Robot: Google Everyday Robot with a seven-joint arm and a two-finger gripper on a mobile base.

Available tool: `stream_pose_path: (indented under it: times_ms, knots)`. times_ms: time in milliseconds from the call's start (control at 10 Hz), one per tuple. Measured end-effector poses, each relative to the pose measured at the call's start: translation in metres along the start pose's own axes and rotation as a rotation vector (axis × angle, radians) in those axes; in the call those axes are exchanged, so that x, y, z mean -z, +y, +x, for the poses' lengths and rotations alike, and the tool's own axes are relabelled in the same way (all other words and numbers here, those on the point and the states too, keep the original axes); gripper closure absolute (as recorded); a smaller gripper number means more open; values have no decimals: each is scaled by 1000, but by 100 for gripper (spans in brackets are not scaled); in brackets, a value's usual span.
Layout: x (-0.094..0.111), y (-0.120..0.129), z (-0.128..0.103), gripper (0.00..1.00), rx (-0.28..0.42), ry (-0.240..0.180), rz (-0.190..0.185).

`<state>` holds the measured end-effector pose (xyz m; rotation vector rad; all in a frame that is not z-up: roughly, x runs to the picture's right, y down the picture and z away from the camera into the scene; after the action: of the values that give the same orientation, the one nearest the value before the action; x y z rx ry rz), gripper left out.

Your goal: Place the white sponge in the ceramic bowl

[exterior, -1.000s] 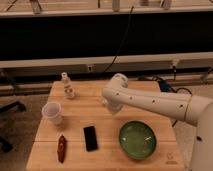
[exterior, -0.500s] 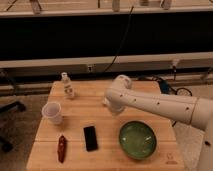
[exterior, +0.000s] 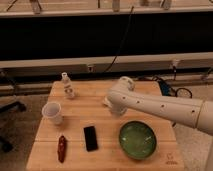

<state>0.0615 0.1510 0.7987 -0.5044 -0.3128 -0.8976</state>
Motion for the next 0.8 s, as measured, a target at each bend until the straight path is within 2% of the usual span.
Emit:
stream_pose_path:
  times_ms: [200,300,500,600,800]
  knots:
    - [-4,-12,19,57,8,-10,-17]
    - [-6,-20,29,50,10,-14,-23]
    - [-12,-51,65,27,24,-26,-43]
    - [-14,-60,75,22,28,-31,-51]
    - [-17,-75,91,20,37,-42,-68]
